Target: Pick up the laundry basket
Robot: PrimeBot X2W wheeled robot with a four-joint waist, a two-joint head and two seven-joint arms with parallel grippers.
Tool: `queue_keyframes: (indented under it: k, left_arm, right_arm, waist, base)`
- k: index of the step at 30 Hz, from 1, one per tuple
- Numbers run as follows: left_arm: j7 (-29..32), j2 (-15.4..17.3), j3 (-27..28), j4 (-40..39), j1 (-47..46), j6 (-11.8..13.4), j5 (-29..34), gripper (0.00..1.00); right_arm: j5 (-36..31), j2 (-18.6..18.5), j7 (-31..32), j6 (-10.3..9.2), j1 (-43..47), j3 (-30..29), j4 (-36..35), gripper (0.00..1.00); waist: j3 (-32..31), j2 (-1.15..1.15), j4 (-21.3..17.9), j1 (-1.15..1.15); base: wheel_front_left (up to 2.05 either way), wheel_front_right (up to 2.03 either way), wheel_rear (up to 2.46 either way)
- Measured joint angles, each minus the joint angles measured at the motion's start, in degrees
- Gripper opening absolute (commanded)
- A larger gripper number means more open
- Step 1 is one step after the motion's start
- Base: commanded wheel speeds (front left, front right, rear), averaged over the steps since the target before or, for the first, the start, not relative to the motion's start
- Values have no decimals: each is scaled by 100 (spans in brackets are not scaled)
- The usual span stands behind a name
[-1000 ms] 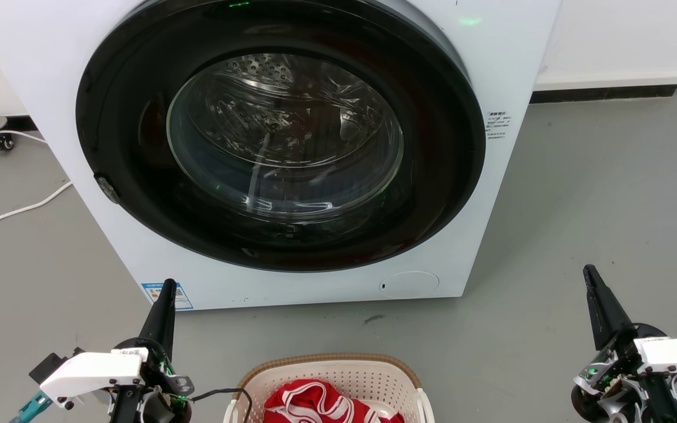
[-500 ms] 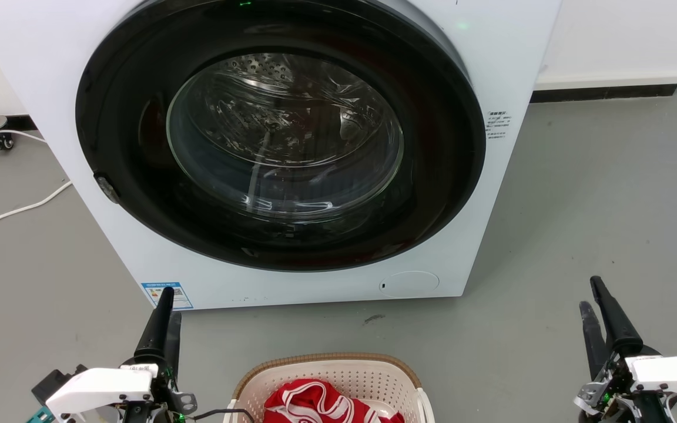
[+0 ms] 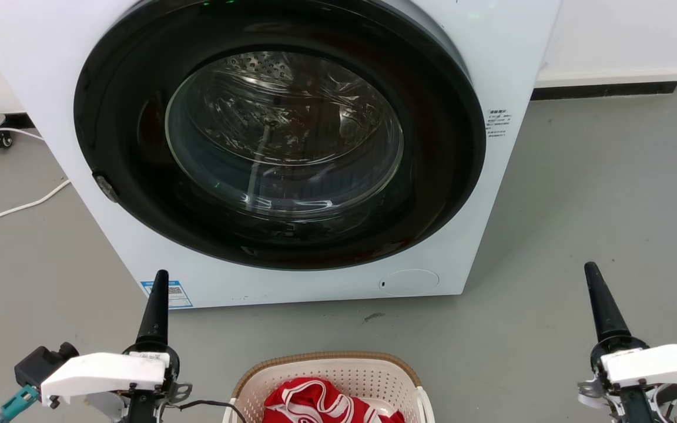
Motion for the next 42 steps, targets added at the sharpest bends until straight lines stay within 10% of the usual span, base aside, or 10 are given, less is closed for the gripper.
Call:
queue_keyframes:
  k: [42]
  left_arm:
    - [-811,10,-414,-598,238,309,3674,100]
  right_arm:
    - [-4012,0,-812,0,329,355,-641,100]
  waist:
    - [43,0,16,0]
  base:
    - [0,0,0]
